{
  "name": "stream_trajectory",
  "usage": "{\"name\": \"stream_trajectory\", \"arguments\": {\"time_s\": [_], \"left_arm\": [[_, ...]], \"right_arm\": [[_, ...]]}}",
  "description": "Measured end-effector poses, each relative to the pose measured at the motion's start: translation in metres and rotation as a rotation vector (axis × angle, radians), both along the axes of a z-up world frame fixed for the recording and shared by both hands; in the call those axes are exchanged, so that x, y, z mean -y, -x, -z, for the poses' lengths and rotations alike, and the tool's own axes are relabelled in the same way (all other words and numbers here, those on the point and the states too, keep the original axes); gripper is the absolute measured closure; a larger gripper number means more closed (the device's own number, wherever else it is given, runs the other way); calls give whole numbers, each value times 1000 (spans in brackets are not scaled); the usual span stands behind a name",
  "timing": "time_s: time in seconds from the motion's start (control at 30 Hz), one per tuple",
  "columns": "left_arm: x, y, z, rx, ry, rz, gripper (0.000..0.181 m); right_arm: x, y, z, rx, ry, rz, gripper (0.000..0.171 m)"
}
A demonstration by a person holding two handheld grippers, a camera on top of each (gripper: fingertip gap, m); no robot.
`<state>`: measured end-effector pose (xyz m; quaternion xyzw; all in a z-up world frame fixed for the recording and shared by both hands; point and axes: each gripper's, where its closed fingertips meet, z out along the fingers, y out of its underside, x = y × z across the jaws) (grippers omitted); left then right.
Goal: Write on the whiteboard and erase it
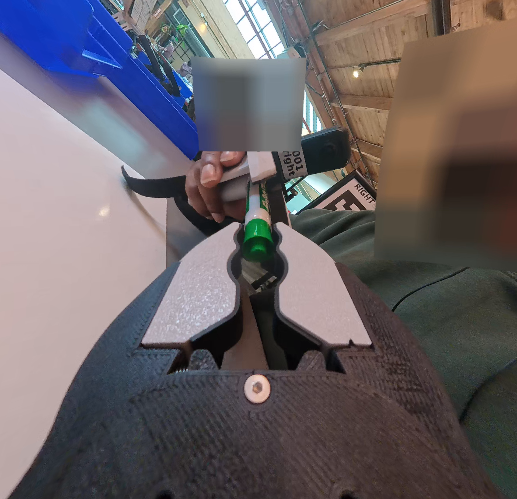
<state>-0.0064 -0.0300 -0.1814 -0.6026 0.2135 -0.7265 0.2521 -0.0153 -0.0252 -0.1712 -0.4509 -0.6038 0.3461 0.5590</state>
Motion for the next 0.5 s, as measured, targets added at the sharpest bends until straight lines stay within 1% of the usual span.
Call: {"name": "stream_trajectory", "arguments": {"time_s": [0.27, 0.5], "left_arm": [[5, -4, 2, -9, 12, 16, 162], [-2, 1, 6, -33, 28, -10, 162]], "right_arm": [[1, 1, 8, 40, -17, 0, 131], [-3, -2, 3, 15, 10, -1, 129]]}}
